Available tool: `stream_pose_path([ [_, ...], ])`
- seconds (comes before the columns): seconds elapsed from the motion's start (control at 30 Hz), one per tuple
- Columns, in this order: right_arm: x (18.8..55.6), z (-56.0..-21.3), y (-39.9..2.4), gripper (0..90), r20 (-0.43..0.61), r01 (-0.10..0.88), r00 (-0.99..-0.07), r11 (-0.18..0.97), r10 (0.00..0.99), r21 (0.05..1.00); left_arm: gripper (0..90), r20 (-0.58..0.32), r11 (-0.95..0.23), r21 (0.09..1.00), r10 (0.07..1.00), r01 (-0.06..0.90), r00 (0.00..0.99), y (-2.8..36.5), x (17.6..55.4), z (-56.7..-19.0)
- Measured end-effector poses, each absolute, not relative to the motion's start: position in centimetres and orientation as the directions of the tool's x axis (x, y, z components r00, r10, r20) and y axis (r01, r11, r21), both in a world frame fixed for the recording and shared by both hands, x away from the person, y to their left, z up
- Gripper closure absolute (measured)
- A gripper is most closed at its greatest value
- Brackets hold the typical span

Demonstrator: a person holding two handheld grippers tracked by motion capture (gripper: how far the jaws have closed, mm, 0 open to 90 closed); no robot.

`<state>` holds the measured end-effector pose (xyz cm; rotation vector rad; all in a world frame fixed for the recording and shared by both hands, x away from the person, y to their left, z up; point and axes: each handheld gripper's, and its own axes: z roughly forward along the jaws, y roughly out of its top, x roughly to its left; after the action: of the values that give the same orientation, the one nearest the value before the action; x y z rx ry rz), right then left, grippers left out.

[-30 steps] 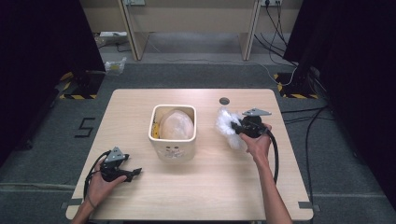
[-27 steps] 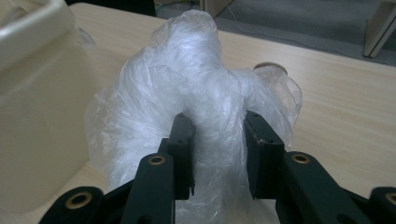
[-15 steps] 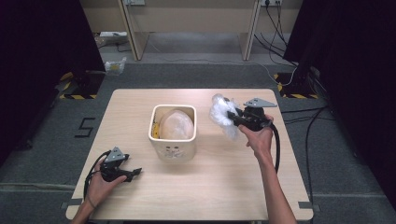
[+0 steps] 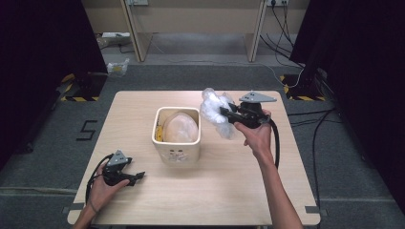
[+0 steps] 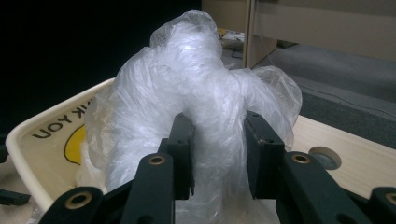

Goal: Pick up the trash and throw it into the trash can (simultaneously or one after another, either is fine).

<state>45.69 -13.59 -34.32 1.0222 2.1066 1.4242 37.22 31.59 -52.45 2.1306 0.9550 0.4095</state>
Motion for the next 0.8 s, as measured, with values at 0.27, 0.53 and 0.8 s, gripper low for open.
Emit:
stream_pose_path([
  [0.27,45.7,-33.7,-11.7,67.4,0.07,0.332,-0.686,0.226,0.724,0.916,14.2,-0.014,-0.439,0.746,0.742,0.501,0.67,31.6,37.2,-52.5],
  [0.53,45.7,-33.2,-10.1,67.4,0.079,0.327,-0.713,0.232,0.696,0.916,14.3,-0.014,-0.438,0.746,0.742,0.501,0.67,31.6,37.2,-52.5],
  [0.8,45.6,-32.9,-7.4,67.3,0.077,0.315,-0.757,0.259,0.649,0.913,14.2,-0.012,-0.438,0.747,0.743,0.5,0.67,31.6,37.2,-52.5],
])
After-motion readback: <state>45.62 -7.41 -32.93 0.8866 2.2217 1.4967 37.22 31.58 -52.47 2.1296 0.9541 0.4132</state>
